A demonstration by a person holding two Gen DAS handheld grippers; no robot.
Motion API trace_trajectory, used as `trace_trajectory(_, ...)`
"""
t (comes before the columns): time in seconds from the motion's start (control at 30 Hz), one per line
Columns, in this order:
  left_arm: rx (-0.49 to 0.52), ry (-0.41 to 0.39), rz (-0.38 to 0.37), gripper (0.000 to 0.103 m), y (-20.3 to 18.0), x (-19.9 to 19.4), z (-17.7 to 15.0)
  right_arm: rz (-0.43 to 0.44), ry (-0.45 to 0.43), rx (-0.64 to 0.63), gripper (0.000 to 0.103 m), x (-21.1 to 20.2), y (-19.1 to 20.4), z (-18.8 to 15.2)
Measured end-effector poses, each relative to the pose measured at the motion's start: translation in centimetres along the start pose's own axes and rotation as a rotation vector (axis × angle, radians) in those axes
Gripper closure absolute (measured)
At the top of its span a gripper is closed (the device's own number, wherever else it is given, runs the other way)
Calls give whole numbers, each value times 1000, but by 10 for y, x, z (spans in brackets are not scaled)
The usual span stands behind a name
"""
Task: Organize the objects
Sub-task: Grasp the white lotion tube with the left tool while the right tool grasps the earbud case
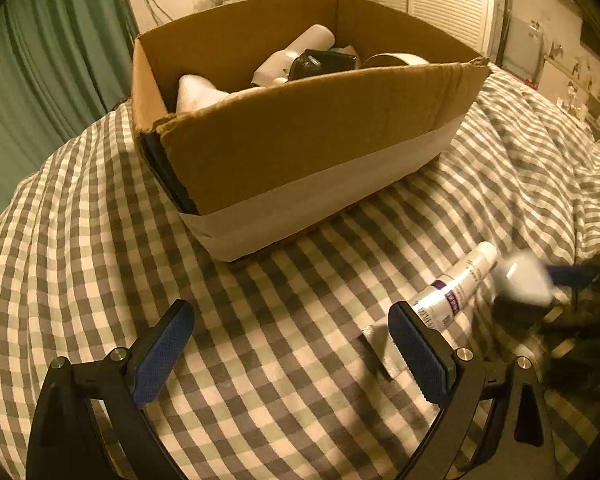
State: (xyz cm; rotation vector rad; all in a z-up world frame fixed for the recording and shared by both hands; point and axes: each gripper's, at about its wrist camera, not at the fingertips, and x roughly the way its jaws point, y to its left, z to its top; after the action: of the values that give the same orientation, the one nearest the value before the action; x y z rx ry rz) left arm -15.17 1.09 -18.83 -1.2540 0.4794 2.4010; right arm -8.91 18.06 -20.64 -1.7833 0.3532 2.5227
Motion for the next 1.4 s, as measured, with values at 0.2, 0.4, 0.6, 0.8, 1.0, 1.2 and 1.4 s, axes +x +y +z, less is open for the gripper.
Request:
trace_trajectory(0.2,50,-7,-59,3,-21,0,1,-118,-205,9,51,-56,-14,-9)
trace_trajectory(0.4,133,-13,-90,3,-57,11,3,-81,-207,38,51,-52,-17,2)
trace_trajectory(0.6,119,-21,-196,19,-75,28,17,-71,-176,86,51,-46,-36,8)
trace_trajectory(0.8,177,-5,-234,64,-87,34,10,-69,-167,104,51,-45,-41,3)
trace_trajectory(1.0,122,35,-276,87,-75,23,11,-77,-176,98,51,-42,-33,5)
trace_trajectory(1.2,94,50,-261,87,-65,9,10,-66,-197,86,51,-45,-28,5)
trace_trajectory(1.4,77,4,-245,87,-61,-12,14,-47,-237,62,51,-56,-25,1)
